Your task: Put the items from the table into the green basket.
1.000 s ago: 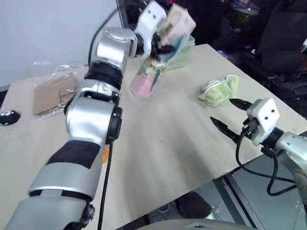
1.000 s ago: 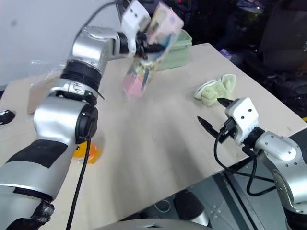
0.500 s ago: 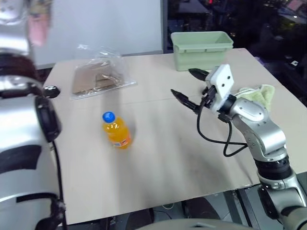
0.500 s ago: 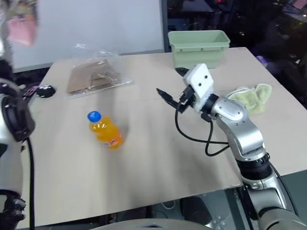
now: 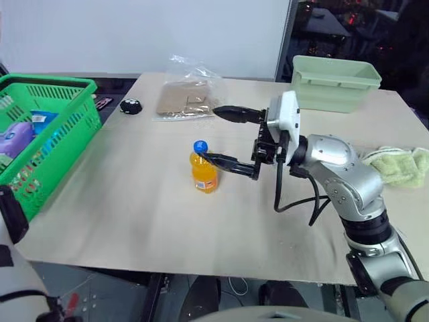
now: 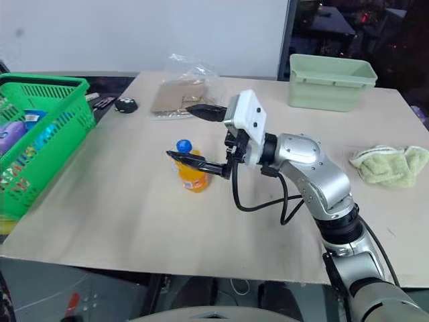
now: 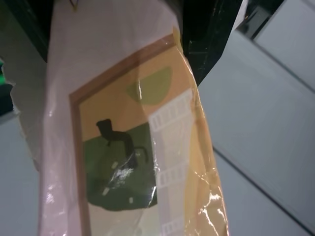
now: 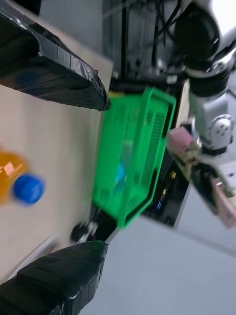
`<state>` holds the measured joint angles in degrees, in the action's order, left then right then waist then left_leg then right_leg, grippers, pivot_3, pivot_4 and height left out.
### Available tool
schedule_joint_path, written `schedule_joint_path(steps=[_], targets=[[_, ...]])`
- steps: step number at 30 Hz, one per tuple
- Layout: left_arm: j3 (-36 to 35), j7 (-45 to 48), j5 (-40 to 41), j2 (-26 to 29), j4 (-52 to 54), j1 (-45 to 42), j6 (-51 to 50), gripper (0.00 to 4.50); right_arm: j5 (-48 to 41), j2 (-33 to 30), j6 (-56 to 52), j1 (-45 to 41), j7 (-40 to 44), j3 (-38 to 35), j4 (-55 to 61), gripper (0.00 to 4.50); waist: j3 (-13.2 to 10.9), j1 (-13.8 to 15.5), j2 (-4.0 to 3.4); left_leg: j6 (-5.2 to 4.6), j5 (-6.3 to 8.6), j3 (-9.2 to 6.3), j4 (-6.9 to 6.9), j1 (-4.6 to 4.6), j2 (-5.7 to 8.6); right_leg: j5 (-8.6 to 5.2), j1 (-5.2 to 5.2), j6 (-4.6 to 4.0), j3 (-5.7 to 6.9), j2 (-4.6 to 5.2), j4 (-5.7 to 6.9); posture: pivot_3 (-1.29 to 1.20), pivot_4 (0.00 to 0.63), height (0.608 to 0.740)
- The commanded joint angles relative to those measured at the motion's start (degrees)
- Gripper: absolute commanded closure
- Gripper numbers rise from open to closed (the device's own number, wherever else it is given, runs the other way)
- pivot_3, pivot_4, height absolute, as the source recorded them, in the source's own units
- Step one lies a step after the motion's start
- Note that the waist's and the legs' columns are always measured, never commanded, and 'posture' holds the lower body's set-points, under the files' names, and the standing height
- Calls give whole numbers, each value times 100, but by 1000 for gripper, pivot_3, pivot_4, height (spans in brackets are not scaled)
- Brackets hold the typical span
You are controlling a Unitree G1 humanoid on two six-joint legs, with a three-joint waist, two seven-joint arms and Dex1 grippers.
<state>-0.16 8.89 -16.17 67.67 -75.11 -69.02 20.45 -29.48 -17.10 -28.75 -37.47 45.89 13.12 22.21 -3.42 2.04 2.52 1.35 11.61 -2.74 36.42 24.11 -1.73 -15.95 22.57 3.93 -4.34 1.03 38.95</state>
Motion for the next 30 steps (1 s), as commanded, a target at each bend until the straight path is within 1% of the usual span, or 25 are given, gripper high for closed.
schedule_joint_path(steps=[1, 4, 6, 7, 8, 9, 10, 11, 14, 17, 18, 19, 20, 21, 22, 24, 26, 28, 30], targets=[[-145, -73, 70, 115, 12, 105, 92, 2496, -35, -60, -40, -111, 76, 7, 157, 0, 7, 38, 9, 5, -3, -2, 0, -3, -3, 2, -5, -3, 5, -1, 1, 94, 0, 740], [-197, -98, 97, 122, -56, 333, 34, 2496, -14, -103, -91, -112, 47, 0, 196, 0, 13, 22, 15, 6, -4, -2, 0, -11, -5, 2, -12, -4, 6, -2, 2, 92, 0, 740], [-317, 19, 218, 134, -89, 453, -1, 1927, -24, -130, -129, -106, 33, 0, 255, 0, 15, 10, 18, 6, -4, -2, -1, -12, -9, 4, -10, -7, 7, -5, 4, 88, 0, 740], [-380, 30, 272, 145, -104, 516, -20, 1728, -27, -141, -149, -101, 24, 1, 286, 0, 15, 6, 18, 6, -3, -2, -3, -12, -13, 6, -9, -11, 9, -7, 4, 86, 0, 740], [-462, 57, 341, 145, -110, 568, -23, 1335, -31, -156, -166, -96, 16, 0, 314, 0, 15, 1, 18, 6, -3, -1, -3, -12, -15, 9, -8, -15, 9, -10, 4, 83, 0, 740], [-512, 32, 376, 153, -107, 638, -11, 774, -32, -169, -187, -90, -2, 1, 341, 0, 15, -3, 18, 6, -3, -1, -7, -12, -18, 11, -6, -18, 10, -11, 4, 83, 0, 740], [-568, 21, 426, 154, -98, 701, 10, 338, -36, -184, -207, -80, -17, -5, 369, 0, 15, -6, 18, 6, -3, -1, -8, -12, -22, 13, -5, -21, 11, -14, 4, 77, 0, 740], [-670, 82, 527, 140, -78, 767, 41, 159, -37, -199, -235, -68, -41, -16, 398, 0, 15, -9, 17, 6, -3, -1, -9, -12, -25, 14, -4, -24, 13, -16, 5, 75, 0, 740], [-1029, 552, 955, 14, 67, 856, 183, 159, -45, -278, -311, 6, -108, -75, 495, 0, 21, -24, 24, 6, -3, -1, -10, -13, -34, 18, -2, -31, 15, -24, 7, 72, 0, 740], [-1513, 2093, 1826, -379, 521, 800, 45, 159, -53, -419, -374, 122, -159, -187, 578, 0, 28, 28, 35, 13, -7, -3, -9, -13, -38, 21, -6, -36, 24, -25, 5, 71, 0, 740], [-1726, 2848, 2335, -575, 906, 836, -419, 159, -56, -490, -399, 171, -173, -238, 608, 0, 30, 49, 37, 18, -11, -2, -9, -13, -38, 22, -9, -37, 27, -24, 3, 72, 0, 740], [-1900, 3555, 2990, -769, 1708, 1111, -1302, 159, -61, -569, -432, 229, -195, -300, 637, 0, 30, 55, 34, 24, -14, -2, -8, -13, -39, 22, -18, -38, 36, -19, -1, 71, 0, 740], [-2020, 4055, 3571, -910, 2601, 1517, -2160, 159, -61, -643, -458, 279, -217, -349, 662, 0, 34, 43, 36, 28, -16, 5, -6, -13, -45, 22, -27, -39, 49, -13, -4, 71, 0, 740], [-2116, 4354, 4061, -1002, 3521, 2016, -2913, 159, -53, -712, -479, 321, -232, -390, 678, 0, 42, 2, 40, 28, -17, 9, -5, -16, -49, 22, -34, -40, 48, -12, -5, 68, 0, 740], [-2254, 4448, 4514, -1069, 4484, 2630, -3590, 159, -25, -794, -495, 374, -244, -427, 688, 0, 49, -70, 31, 27, -16, 19, -5, -22, -50, 22, -39, -40, 41, -7, -5, 69, 0, 740], [-2630, 4401, 5313, -1152, 6030, 3696, -4729, 159, -10, -922, -547, 461, -288, -488, 728, 0, 56, -237, 9, 23, -13, 35, -7, -28, -47, 22, -40, -39, 25, 4, -4, 69, 0, 740], [-2964, 4354, 6048, -1194, 7192, 4533, -5683, 159, -65, -1004, -631, 508, -353, -560, 779, 0, 55, -393, 6, 20, -12, 41, -10, -37, -54, 22, -34, -39, 17, 1, 1, 69, 0, 740], [-3108, 4247, 6422, -1223, 7869, 4984, -6162, 159, -106, -1046, -694, 505, -387, -608, 783, 0, 51, -469, 1, 20, -12, 29, -11, -39, -69, 22, -30, -40, 23, -16, 13, 82, 0, 740], [-2970, 4233, 6556, -1293, 8582, 5420, -6364, 159, -126, -1097, -739, 532, -393, -654, 778, 0, 50, -453, -9, 19, -13, 15, -12, -46, -82, 21, -31, -49, 28, -39, 22, 79, 0, 740]])
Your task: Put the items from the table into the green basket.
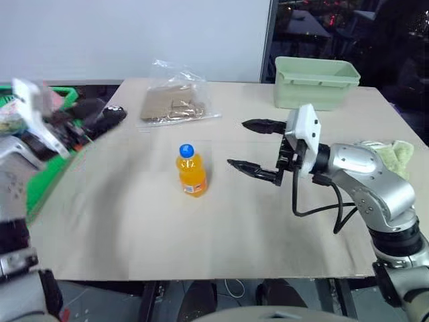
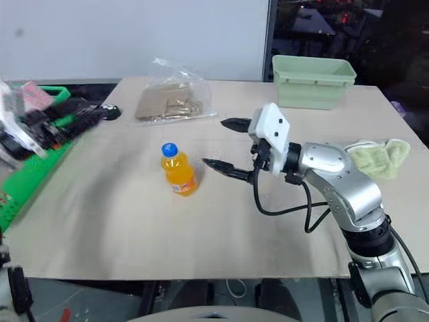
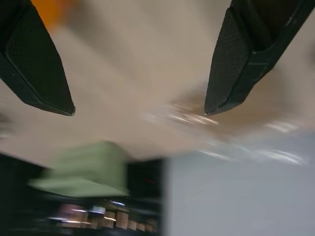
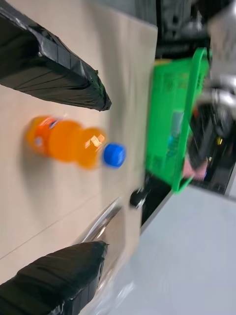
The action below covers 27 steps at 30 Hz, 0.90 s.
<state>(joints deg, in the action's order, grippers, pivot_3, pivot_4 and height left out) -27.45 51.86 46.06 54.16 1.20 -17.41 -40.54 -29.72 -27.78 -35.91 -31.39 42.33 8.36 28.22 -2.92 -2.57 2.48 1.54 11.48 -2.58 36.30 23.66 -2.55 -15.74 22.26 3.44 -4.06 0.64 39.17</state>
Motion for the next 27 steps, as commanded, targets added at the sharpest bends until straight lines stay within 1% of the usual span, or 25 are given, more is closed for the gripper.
schedule_joint_path(steps=[1, 3, 6, 9, 14, 20, 24, 27], targets=[[-131, -114, 301, -6, 1208, 383, -263, 159, -91, -64, -21, -46, -28, -191, 172, 0, 8, 18, -21, 0, 0, 0, 0, -5, -3, -1, -3, -2, 0, -3, 0, 73, 0, 740], [-123, -482, 333, -246, 1315, 321, -293, 159, -73, -123, -5, 12, -21, -203, 189, 0, 13, 80, -58, 0, 0, 3, 0, -16, -2, -3, -16, -5, -1, -1, -2, 69, 0, 740], [203, -394, -114, -236, 1729, 670, -16, 159, -143, -181, -45, 96, -61, -284, 295, 0, 11, 152, -65, 1, 0, 12, -4, -56, 0, -8, -61, -8, -5, -3, -27, 62, 0, 740], [414, -391, -322, -343, 1945, 902, 178, 159, -169, -242, -51, 162, -84, -320, 356, 0, 8, 168, -69, 1, 0, 44, -17, -72, 1, -10, -66, -11, -29, 3, -33, 49, 0, 740], [690, -510, -616, -531, 1921, 871, 377, 159, -163, -281, -59, 219, -134, -321, 387, 0, 8, 172, -69, 1, 1, 56, -17, -73, 1, -10, -61, -11, -40, 3, -32, 37, 0, 740], [1305, -328, -1044, -621, 1968, 1055, 685, 159, -158, -316, -95, 315, -175, -324, 492, 0, 7, 163, -70, 1, 1, 64, -21, -75, 1, -11, -58, -11, -48, 4, -35, 17, 0, 740], [1583, -405, -1335, -822, 1744, 957, 894, 159, -148, -338, -75, 345, -166, -337, 491, 0, 6, 154, -72, 1, 1, 66, -22, -74, 1, -11, -56, -11, -51, 3, -35, 4, 0, 740], [1904, -571, -1739, -1011, 1440, 774, 1075, 159, -163, -362, -86, 372, -177, -356, 533, 0, 5, 150, -73, 1, 1, 67, -22, -75, 1, -20, -56, -25, -52, 2, -35, -6, 0, 740]])
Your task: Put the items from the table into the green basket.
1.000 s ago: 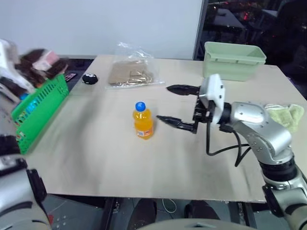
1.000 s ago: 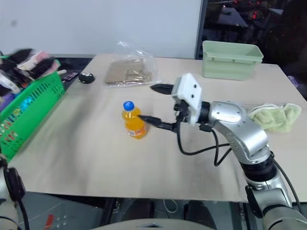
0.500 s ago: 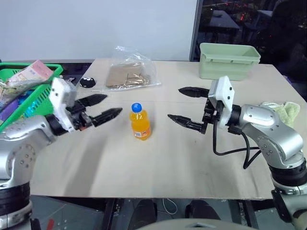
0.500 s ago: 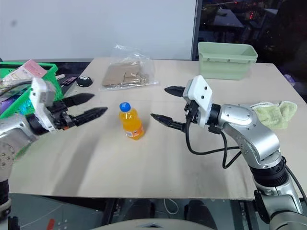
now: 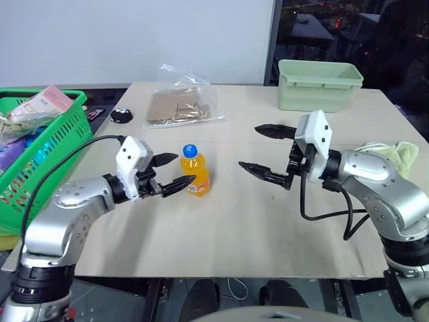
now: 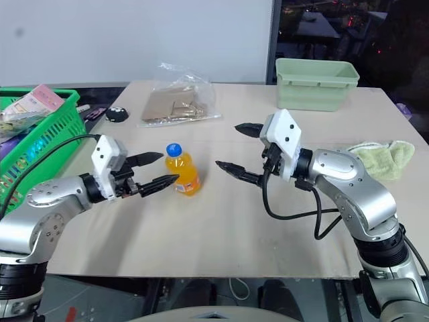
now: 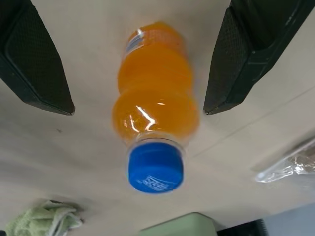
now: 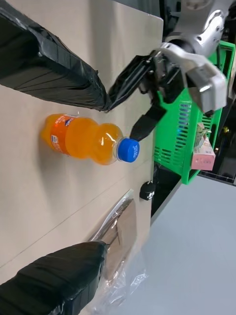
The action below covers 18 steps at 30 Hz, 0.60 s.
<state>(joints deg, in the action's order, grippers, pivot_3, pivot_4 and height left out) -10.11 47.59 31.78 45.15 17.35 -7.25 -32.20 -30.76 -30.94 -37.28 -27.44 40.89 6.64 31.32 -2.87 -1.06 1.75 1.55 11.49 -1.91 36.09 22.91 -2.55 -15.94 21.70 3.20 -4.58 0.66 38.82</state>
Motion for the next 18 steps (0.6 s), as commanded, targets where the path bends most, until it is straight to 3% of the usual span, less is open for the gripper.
schedule_joint_path(steps=[1, 10, 13, 14, 18], targets=[[271, -221, -440, -186, -299, -331, 285, 159, -67, -54, 45, -16, -38, -191, 238, 0, 0, 1, 0, 0, 0, 0, 0, 0, 0, 0, 0, 0, 0, 0, 0, -6, 0, 740], [1015, -32, -1092, -824, -1378, -924, 909, 159, -53, -111, -7, 4, -95, -209, 333, 0, 0, -72, 0, 0, 0, 0, 0, 4, 2, 9, 0, 15, -3, -1, -3, -44, 0, 740], [930, 113, -1016, -945, -1610, -988, 1060, 1423, -42, -130, -9, 26, -103, -191, 372, 0, 0, -140, -1, 0, 0, -2, 0, 4, 2, 9, 0, 15, -2, -1, -2, -50, 0, 740], [827, 131, -924, -967, -1595, -996, 1047, 1630, -46, -135, -7, 40, -99, -189, 384, 0, 0, -151, -2, 0, 0, -1, 0, 3, 2, 9, 0, 15, -3, -1, -2, -50, 0, 740], [67, -122, -389, -1022, -1456, -1172, 738, 1642, -69, -121, 44, 70, -65, -145, 424, 0, -2, -155, 0, 0, 0, -3, 0, 8, 2, 8, 4, 16, -3, -1, -3, -45, 0, 740]])
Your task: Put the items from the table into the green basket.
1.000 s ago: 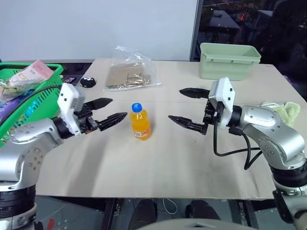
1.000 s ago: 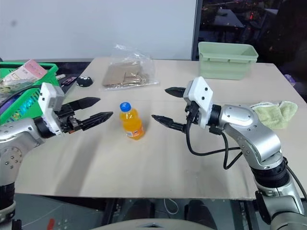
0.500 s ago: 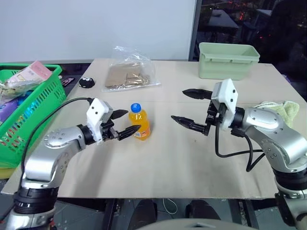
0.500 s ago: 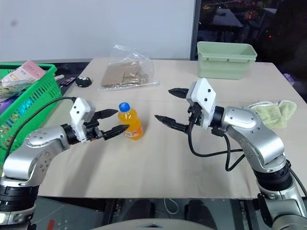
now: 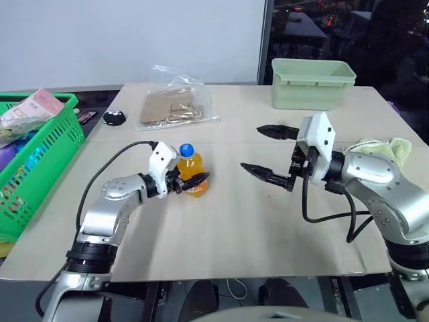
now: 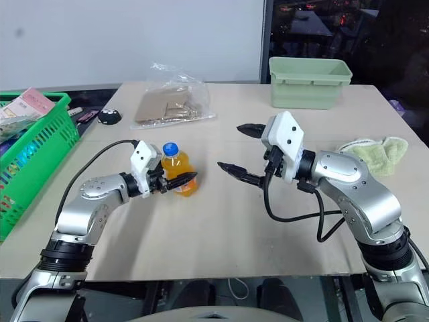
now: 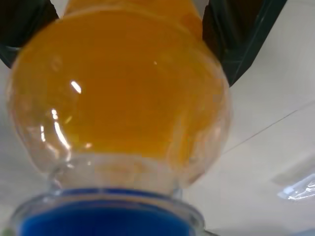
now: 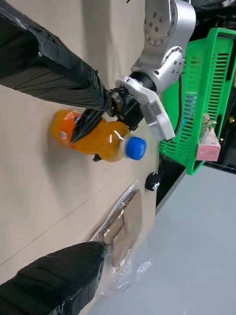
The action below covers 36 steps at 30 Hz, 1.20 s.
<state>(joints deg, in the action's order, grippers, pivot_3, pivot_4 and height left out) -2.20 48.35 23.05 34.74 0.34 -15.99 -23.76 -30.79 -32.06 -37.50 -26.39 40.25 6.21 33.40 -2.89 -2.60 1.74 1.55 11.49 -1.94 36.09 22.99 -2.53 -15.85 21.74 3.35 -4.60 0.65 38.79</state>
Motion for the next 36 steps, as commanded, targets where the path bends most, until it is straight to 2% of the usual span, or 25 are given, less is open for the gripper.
schedule_joint_path(steps=[1, 5, 8, 10, 13, 19, 23, 28, 31, 34, 36], targets=[[-974, -330, 599, 59, 245, -400, -197, 1642, -81, 18, 102, -47, 27, -82, 208, 0, -2, -8, 3, 0, 0, 0, 0, 0, 0, 0, 0, 0, 0, 0, 0, -45, 0, 740], [-2015, -1075, 679, 485, -47, -1020, -221, 1642, -68, 283, 314, -233, 176, 171, 107, 0, -8, -33, 12, 0, 0, -8, 0, 1, -9, -8, 3, 15, 4, -10, 2, 26, 0, 740], [-2515, -1616, 247, 1026, -718, -1625, 350, 1642, 42, 630, 466, -515, 196, 430, -152, 0, -9, -78, 13, 0, 0, -9, -1, 0, -12, -8, 3, 16, 3, -16, 3, 57, 0, 740], [-2592, -1868, -153, 1444, -1324, -2022, 859, 1642, 92, 817, 564, -670, 269, 568, -322, 0, -9, -62, 13, 0, 0, -9, -7, -2, -13, -6, 2, 13, 3, -16, 2, 79, 0, 740], [-2409, -2156, -784, 1972, -2263, -2525, 1639, 1642, 193, 1004, 724, -831, 395, 748, -552, 0, -8, 61, 15, 0, 0, -6, -21, -4, -9, 1, 2, 2, 5, -11, -6, 122, 0, 740], [-1865, -2470, -1726, 2580, -4248, -3383, 2832, 1642, 291, 1173, 894, -968, 547, 838, -803, 0, -7, 401, 21, 2, 0, -15, -31, 0, -7, 1, 4, 0, 23, -8, -12, 129, 0, 740], [-1478, -2744, -2212, 2801, -5689, -3798, 3243, 1642, 338, 1187, 899, -958, 563, 830, -824, 0, -3, 474, 33, 3, -1, -12, -29, 1, -8, 0, 3, 1, 26, -8, -15, 118, 0, 740], [-1137, -3204, -2657, 2913, -6857, -3886, 3418, 1642, 368, 1167, 867, -919, 530, 799, -761, 0, 1, 496, 41, 3, 0, -14, -29, 6, -8, 0, 5, 1, 29, -6, -18, 78, 0, 740], [-1295, -3317, -2500, 2934, -7217, -3788, 3259, 176, 328, 1122, 846, -865, 529, 753, -657, 0, 7, 460, 54, 4, 0, -12, -29, 15, -10, 1, 16, 1, 29, -7, -17, 62, 0, 740], [-1385, -3282, -2389, 2918, -7188, -3642, 3459, 78, 186, 1126, 842, -826, 548, 671, -571, 0, 11, 435, 59, 5, -1, -15, -10, 81, -11, 3, 88, -1, 29, -7, 11, 61, 0, 740], [-1489, -3264, -2275, 2911, -7109, -3535, 3519, 78, 122, 1135, 840, -820, 550, 635, -558, 0, 11, 399, 57, 5, -2, -13, -9, 86, -11, 5, 94, -1, 29, -6, 13, 69, 0, 740]])
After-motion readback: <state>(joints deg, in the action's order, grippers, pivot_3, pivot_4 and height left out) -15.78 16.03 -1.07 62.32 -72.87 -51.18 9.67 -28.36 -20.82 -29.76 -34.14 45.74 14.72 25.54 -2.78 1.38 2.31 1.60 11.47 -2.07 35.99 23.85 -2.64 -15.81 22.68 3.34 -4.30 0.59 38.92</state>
